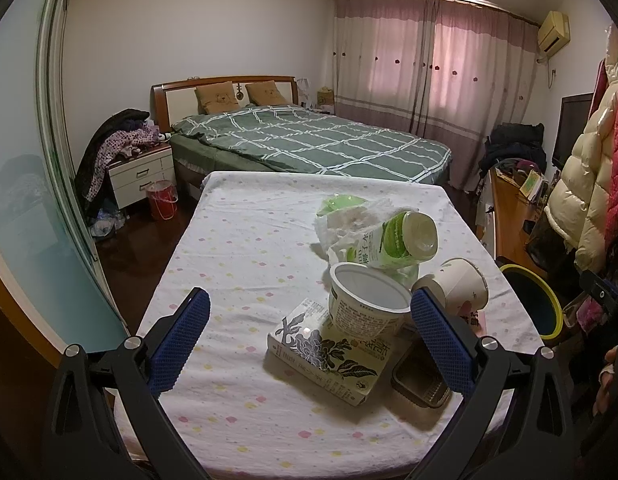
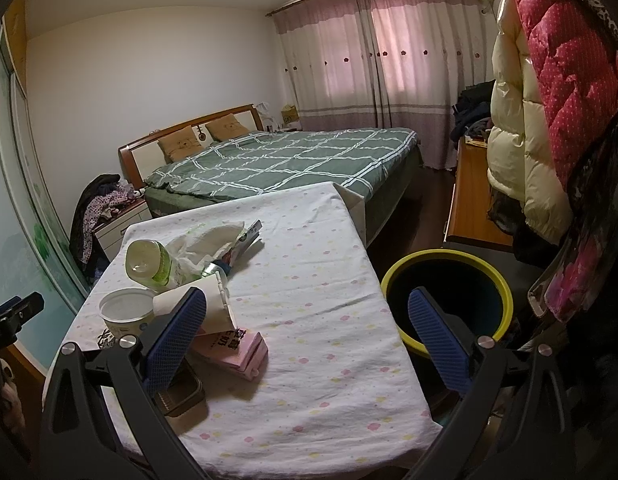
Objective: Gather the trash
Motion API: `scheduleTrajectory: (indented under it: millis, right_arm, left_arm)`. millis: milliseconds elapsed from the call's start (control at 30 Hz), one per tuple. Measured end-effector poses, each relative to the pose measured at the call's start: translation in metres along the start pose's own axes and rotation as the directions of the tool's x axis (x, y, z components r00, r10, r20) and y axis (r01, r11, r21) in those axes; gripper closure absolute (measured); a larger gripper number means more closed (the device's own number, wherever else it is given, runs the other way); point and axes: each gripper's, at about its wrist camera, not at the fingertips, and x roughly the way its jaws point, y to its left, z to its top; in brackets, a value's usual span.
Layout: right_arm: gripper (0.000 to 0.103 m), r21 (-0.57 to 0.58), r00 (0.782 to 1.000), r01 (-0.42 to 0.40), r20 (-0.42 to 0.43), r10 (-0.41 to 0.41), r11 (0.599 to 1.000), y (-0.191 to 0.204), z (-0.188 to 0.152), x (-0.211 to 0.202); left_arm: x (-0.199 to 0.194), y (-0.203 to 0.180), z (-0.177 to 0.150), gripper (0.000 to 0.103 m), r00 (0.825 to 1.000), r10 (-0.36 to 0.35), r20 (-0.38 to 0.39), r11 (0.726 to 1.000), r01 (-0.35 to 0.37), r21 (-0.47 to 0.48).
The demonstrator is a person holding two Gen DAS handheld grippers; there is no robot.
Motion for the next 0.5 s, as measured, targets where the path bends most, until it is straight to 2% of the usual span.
scheduleTrajectory:
  millis: [500]
  right_arm:
    - [0.006, 0.0, 1.0, -0.001, 0.0, 0.001, 1.0, 0.0, -0.0002, 0.0006]
  left_arm:
    - [0.005, -0.0035, -0.004, 0.004, 1.0, -0.005, -0.013, 1.0, 0.005, 0.0]
